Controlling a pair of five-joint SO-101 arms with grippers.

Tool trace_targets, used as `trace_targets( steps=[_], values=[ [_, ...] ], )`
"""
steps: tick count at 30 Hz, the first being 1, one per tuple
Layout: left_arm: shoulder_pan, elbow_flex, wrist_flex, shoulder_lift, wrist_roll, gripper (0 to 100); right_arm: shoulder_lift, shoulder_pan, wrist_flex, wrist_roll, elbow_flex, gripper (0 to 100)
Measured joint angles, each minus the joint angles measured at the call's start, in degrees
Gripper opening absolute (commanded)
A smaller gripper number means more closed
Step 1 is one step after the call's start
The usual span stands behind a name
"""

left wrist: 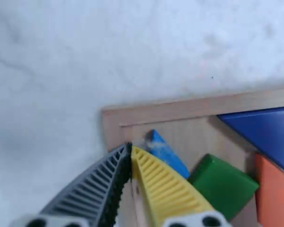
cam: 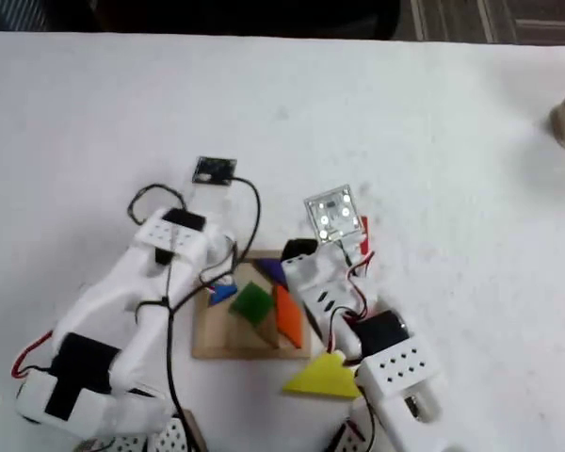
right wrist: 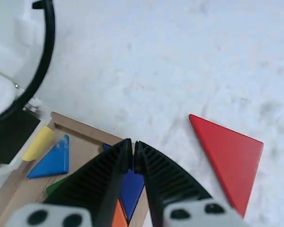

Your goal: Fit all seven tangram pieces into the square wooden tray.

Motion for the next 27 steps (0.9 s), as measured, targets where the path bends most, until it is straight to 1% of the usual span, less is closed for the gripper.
trace_targets(
  steps=[3, 11, 14, 16, 18, 23, 27],
  values=[
    [0.0, 0.0, 0.4, 0.0, -1.5, 3, 0.0, 0.0, 0.0, 0.0, 0.0, 1.7],
    [0.0, -0.2, 0.5, 0.0, -2.2, 3, 0.0, 0.0, 0.0, 0.0, 0.0, 1.7],
    [0.2, -0.2, 0.5, -0.2, -4.8, 3, 0.0, 0.0, 0.0, 0.0, 0.0, 1.7],
    [1.5, 0.0, -0.2, -0.2, -6.0, 3, 0.0, 0.0, 0.0, 0.0, 0.0, 1.7],
    [4.2, 1.0, -0.9, -0.2, -6.5, 3, 0.0, 0.0, 0.0, 0.0, 0.0, 1.7],
    [9.6, 1.1, -1.7, -0.2, -6.6, 3, 0.0, 0.0, 0.0, 0.0, 0.0, 1.7],
    [10.6, 1.1, -3.5, -1.1, -6.5, 3, 0.0, 0.0, 0.0, 0.0, 0.0, 1.7]
  ],
)
